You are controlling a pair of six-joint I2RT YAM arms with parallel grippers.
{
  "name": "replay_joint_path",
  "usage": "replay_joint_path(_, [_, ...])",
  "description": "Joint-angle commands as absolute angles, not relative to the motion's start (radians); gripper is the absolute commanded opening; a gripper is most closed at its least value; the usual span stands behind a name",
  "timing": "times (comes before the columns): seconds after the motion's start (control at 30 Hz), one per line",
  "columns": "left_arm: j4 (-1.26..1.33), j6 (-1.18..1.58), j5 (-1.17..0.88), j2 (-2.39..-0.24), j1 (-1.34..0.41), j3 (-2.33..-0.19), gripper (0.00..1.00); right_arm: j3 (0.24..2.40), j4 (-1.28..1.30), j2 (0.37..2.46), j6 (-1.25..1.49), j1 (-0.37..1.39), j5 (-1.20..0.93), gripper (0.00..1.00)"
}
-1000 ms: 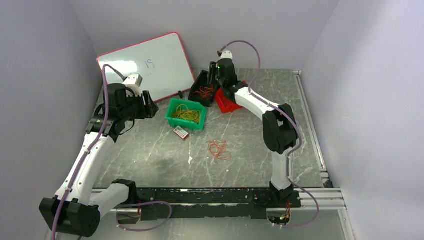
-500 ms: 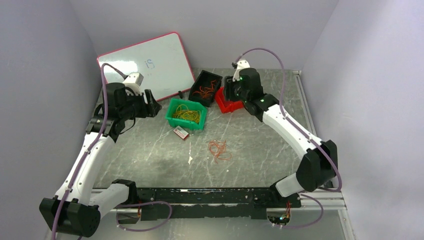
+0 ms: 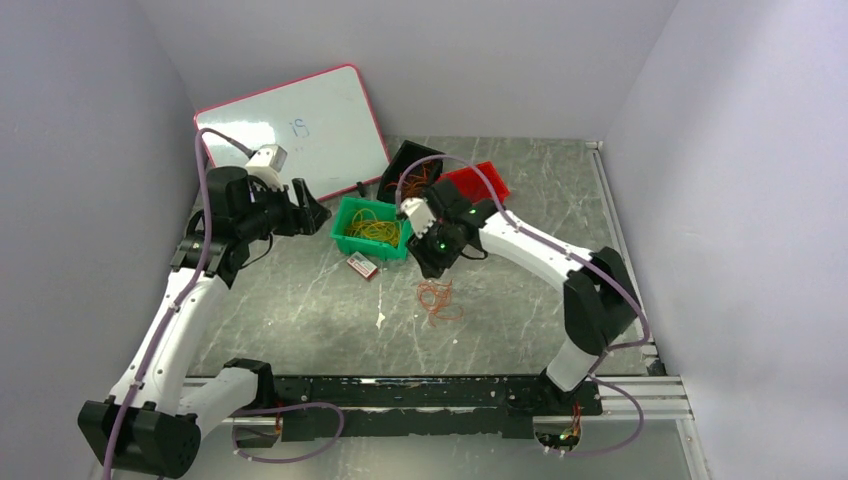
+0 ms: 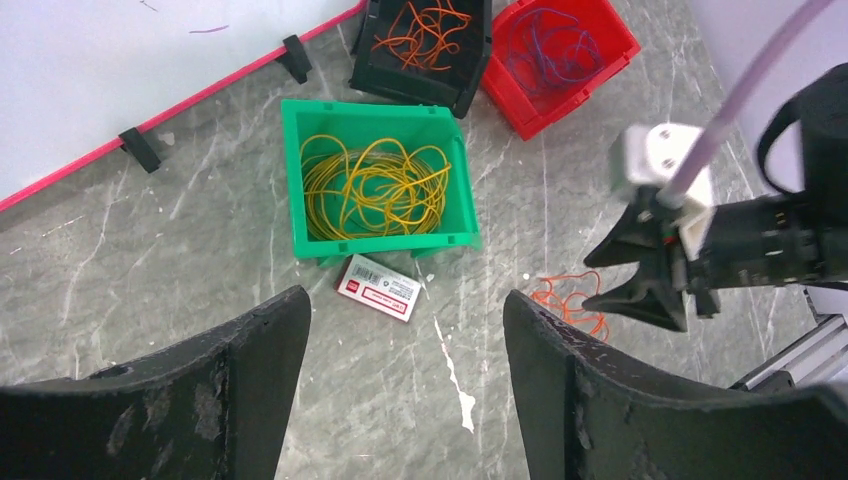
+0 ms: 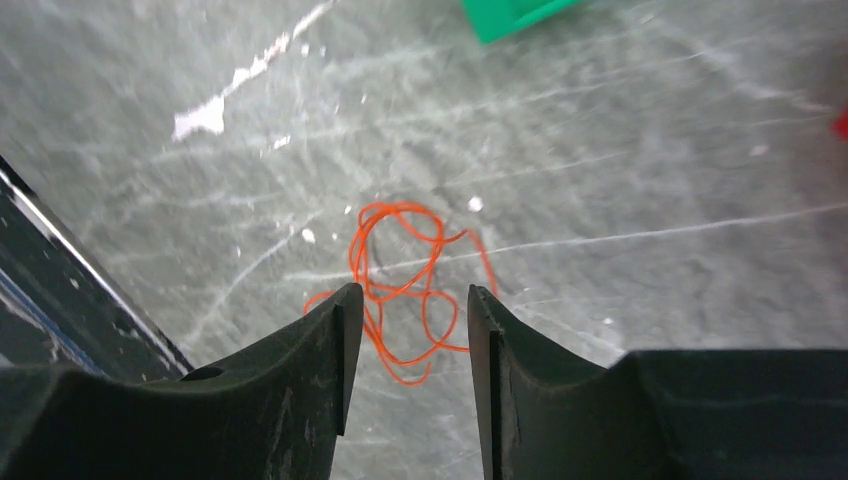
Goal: Untangle the cables
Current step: Pick up the cable at the center of the board.
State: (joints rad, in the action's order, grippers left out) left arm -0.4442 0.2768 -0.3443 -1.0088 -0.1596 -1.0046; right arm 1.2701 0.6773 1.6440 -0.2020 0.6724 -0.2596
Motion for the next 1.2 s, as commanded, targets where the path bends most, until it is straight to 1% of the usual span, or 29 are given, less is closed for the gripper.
replay_joint_path(0.0, [-0.481, 0.271, -0.328, -0.976, -0.156, -1.029, 0.76, 1.292, 0.801, 1.695, -0.298, 0.705, -0.268, 0.46])
replay_joint_path(0.13, [-0.487, 0.273, -0.313, -0.963, -0.156, -1.024, 0.77, 1.284, 0.808, 1.713, -0.309, 0.724, -0.256, 0.46])
replay_joint_path(0.3, [-0.469, 0.285, -0.333, -0.978, -0.156, -1.020, 0.75, 1.272, 0.805, 1.739, -0.317, 0.727, -0.185, 0.45])
replay_joint_path(0.77, [-0.471, 0.283, -0.341, -0.994, -0.156, -1.035, 0.74, 1.279, 0.823, 1.792, -0.320, 0.732, -0.191, 0.43])
replay_joint_path(1.17, [-0.468, 0.292, -0.336, -0.989, -0.156, -1.025, 0.73, 1.315, 0.794, 1.665, -0.313, 0.735, -0.300, 0.45])
